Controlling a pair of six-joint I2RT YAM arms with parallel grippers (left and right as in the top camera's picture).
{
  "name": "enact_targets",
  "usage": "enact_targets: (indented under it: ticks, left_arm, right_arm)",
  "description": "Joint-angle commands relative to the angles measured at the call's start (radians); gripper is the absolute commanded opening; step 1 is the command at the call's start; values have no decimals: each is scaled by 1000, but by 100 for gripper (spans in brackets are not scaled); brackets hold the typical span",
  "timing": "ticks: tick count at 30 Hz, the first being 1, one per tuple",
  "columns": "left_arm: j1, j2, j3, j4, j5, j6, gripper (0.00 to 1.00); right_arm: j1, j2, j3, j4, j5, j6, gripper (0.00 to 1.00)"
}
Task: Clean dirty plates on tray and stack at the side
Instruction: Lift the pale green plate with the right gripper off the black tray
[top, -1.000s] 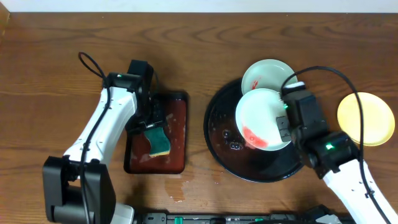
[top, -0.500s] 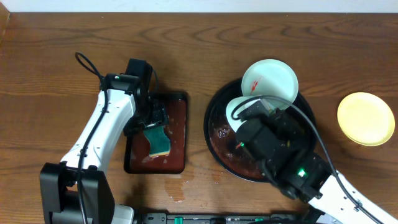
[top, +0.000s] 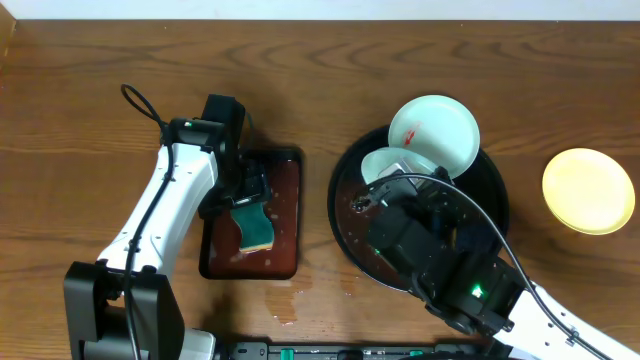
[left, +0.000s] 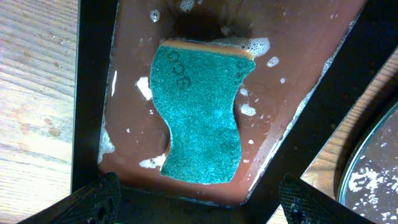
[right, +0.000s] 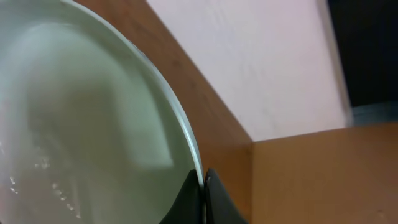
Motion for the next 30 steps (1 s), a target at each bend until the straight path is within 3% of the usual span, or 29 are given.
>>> enact_targets:
  ticks: [1, 9, 30]
  left_arm:
    - [3, -11, 11, -2, 2, 6, 82]
    - [3, -11, 11, -2, 2, 6, 83]
    - [3, -11, 11, -2, 2, 6, 83]
  right_arm:
    - [21, -10, 25, 22, 78, -70, 1]
    - [25, -10, 25, 62, 84, -147, 1]
    - [25, -8, 25, 72, 129, -144, 1]
